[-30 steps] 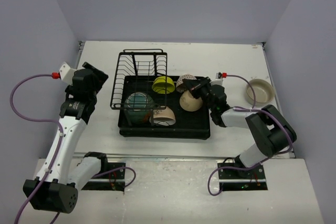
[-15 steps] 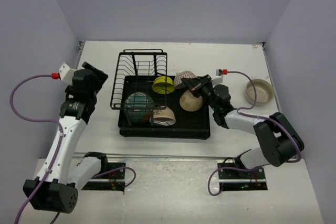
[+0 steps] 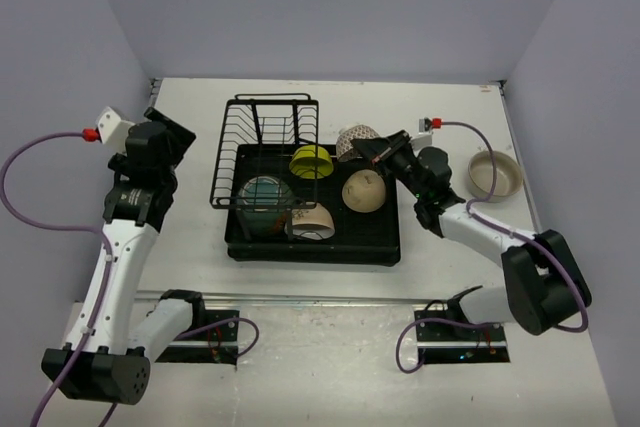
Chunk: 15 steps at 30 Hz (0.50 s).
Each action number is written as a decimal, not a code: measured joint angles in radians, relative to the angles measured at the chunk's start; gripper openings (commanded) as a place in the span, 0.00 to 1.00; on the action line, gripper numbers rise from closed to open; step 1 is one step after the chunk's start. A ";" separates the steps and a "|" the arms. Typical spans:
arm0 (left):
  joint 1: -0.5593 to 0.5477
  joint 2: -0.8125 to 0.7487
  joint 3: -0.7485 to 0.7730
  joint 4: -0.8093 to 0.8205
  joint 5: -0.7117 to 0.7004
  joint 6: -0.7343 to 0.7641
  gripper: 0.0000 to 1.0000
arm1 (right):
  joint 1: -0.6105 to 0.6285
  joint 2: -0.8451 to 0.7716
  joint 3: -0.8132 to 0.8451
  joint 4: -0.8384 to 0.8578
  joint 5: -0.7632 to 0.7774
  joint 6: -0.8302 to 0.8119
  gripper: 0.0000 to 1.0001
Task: Unload the bowls from the dish rack
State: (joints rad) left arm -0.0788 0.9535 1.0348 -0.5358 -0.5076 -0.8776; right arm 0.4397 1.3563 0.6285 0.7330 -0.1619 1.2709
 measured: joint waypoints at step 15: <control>0.000 0.012 0.161 -0.053 -0.011 0.036 0.96 | -0.225 -0.023 0.416 -0.653 -0.112 -0.221 0.00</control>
State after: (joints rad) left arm -0.0788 0.9657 1.1957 -0.5884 -0.5182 -0.8413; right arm 0.2146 1.3338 1.0443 0.0799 -0.2737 1.0496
